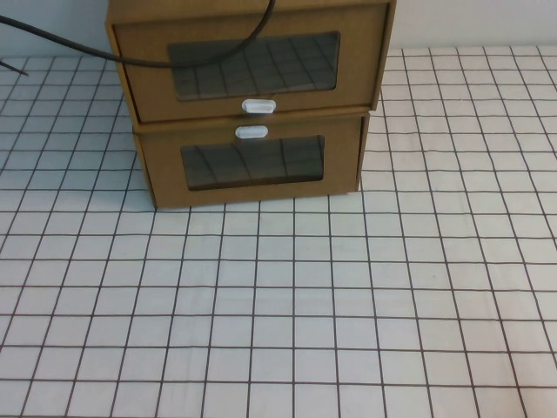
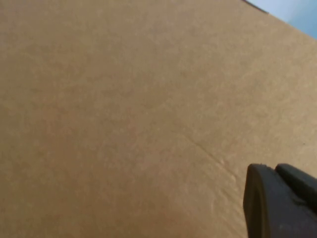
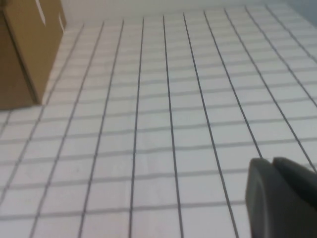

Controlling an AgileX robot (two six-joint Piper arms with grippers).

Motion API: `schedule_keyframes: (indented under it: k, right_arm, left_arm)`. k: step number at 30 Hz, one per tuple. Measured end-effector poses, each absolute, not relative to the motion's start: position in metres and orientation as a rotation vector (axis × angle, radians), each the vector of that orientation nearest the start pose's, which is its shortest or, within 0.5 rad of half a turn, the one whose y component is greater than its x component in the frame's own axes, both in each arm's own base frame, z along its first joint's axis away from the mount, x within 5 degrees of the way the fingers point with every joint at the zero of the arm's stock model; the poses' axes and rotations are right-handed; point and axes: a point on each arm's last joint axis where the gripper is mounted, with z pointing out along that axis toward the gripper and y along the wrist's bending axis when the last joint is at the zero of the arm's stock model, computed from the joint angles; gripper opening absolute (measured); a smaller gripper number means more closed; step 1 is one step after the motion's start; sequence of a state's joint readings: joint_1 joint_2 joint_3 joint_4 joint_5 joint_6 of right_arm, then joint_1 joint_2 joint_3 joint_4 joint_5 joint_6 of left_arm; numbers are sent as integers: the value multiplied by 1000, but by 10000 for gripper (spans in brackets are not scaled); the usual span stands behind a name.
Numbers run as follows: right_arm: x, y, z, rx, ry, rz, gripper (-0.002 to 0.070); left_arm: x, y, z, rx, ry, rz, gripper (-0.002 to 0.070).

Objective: Open the shoe box
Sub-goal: 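Pull the top drawer of the cardboard box fully open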

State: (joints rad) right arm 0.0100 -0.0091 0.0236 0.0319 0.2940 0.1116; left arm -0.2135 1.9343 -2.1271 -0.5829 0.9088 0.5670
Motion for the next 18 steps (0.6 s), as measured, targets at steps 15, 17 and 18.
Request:
schedule_keyframes:
  k: [15,17,18]
  right_arm:
    - [56,-1,209,416,1421,455,-13]
    - [56,2,207,434,1481,500,-13]
    - [55,5,210,430,1523,524,-13]
  left_arm:
    - [435,-136,400,682,2038,-523,-2]
    - [435,-136,400,682,2036,-522,-2]
    - [435,-136,401,682,2034,-522,-2]
